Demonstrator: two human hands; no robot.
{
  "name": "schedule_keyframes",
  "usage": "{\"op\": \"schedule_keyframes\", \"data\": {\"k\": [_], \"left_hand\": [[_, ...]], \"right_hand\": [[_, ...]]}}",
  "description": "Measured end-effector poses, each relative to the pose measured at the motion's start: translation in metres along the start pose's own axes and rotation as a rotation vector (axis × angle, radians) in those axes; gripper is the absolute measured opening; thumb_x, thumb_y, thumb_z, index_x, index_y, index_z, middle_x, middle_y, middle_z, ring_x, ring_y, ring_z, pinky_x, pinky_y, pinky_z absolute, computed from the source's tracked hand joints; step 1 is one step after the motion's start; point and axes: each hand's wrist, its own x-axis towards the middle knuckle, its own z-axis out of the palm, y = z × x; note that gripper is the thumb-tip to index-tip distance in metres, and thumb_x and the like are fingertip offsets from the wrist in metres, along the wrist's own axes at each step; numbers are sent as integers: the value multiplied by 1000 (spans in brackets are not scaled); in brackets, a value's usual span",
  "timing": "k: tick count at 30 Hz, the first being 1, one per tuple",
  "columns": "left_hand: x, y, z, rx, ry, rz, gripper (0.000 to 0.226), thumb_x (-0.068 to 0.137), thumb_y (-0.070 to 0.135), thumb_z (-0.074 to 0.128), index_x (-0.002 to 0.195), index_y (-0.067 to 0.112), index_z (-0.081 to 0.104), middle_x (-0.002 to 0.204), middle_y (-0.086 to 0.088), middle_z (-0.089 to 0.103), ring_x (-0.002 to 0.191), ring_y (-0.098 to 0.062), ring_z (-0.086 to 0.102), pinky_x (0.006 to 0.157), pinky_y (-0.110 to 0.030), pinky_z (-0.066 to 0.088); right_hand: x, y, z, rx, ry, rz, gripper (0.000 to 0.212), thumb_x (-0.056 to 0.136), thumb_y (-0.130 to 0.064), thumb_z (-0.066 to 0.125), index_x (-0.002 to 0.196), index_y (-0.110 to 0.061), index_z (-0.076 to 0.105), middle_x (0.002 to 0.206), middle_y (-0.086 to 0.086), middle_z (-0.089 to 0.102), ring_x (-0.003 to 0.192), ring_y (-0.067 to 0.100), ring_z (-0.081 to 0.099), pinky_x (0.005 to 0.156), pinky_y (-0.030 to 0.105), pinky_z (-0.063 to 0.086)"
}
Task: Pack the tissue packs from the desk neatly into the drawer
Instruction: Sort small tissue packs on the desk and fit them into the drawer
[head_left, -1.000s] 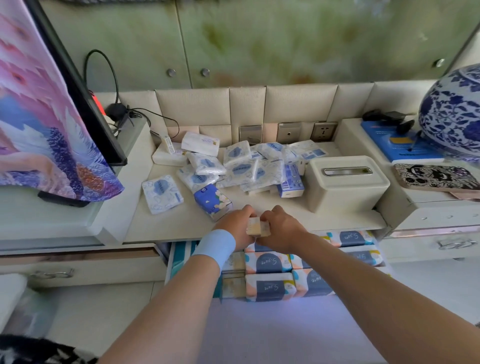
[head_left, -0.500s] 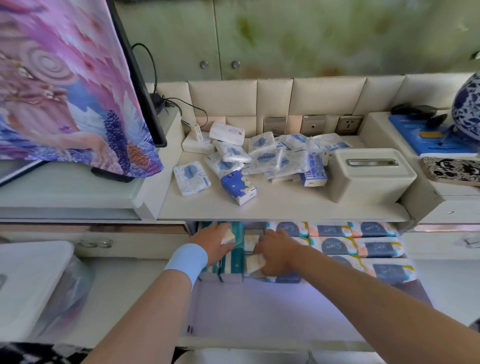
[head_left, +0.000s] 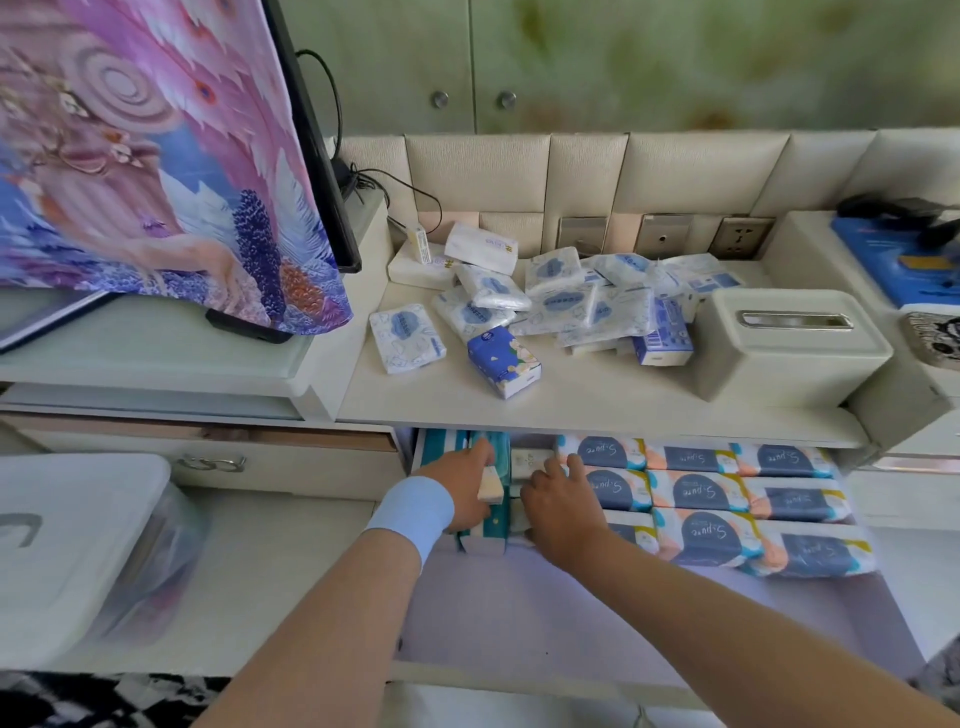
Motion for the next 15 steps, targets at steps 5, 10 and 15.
{"op": "schedule_keyframes", "data": {"k": [5,10,15], "left_hand": [[1,1,2,32,48,45,42,80,21,69,102,26,34,104,-2,50,88,-24,54,73,-38,49],[0,12,-1,58,92,72,42,75,26,75,99,25,42,103,0,49,89,-21,54,75,-38,50],[7,31,0,6,100,113,46,72,33,77,101,27,42,102,5,51,90,-19,53,77,-37,50]], "right_hand": [[5,-3,0,7,0,70,37,95,-35,52,125,-15,59,127,14,51,121,34,40,104,50,27],[7,14,-3,238,72,79,35,85,-43,53,110,-21,65,112,6,57,110,28,44,96,45,30],[-1,37,-25,892,120,86,40,77,-22,62,117,-27,57,115,-3,60,107,20,53,89,32,44]]}}
